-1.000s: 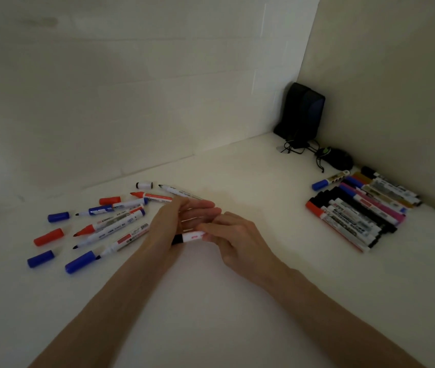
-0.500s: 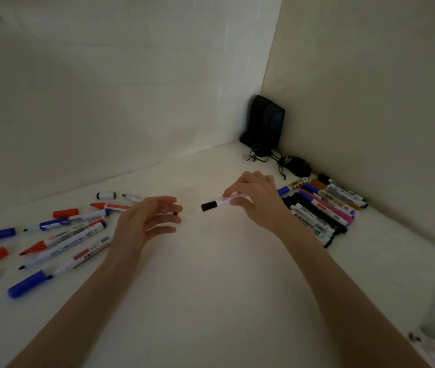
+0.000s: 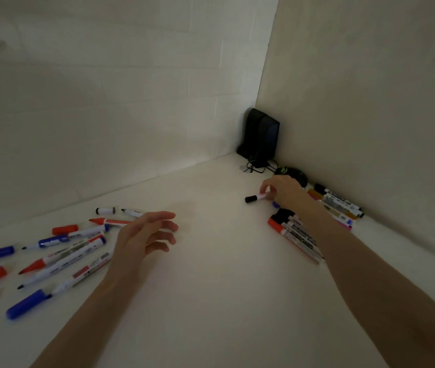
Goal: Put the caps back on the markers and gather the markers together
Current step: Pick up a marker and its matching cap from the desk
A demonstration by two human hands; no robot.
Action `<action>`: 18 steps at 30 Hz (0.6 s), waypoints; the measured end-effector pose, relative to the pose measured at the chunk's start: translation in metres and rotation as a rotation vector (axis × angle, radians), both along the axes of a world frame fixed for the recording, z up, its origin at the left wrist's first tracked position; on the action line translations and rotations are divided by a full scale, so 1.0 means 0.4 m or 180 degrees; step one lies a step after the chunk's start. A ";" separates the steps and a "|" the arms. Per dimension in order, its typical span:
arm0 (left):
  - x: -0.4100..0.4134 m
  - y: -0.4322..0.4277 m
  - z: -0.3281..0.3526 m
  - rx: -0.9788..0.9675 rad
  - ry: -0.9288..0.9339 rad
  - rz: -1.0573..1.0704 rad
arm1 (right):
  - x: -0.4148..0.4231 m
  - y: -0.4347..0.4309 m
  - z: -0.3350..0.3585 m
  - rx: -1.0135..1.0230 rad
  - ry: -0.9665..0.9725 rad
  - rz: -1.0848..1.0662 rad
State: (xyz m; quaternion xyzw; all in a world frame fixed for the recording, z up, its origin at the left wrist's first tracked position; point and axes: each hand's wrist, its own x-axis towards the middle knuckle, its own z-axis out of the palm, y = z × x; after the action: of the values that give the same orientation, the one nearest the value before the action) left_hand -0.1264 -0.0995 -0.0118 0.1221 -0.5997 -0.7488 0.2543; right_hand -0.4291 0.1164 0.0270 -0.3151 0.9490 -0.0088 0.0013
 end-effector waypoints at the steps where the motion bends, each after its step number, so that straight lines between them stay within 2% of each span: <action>1: -0.001 -0.001 0.001 0.0009 0.0000 0.0009 | -0.010 0.007 -0.005 -0.0031 -0.0041 -0.0066; 7: -0.004 -0.008 0.000 -0.0021 -0.0036 -0.0009 | -0.020 0.038 -0.003 -0.0220 -0.0107 -0.0444; 10: -0.003 -0.008 0.001 -0.0032 -0.0033 -0.0023 | -0.028 0.055 -0.008 -0.0276 0.0112 -0.0713; 18: -0.001 -0.007 0.000 -0.0006 -0.0018 -0.0029 | -0.043 0.092 -0.012 -0.0175 0.0312 -0.0887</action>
State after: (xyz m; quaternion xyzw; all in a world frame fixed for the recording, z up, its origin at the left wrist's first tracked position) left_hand -0.1267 -0.1023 -0.0118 0.1213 -0.6017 -0.7491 0.2492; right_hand -0.4462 0.1532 0.0221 -0.1803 0.9819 -0.0195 -0.0549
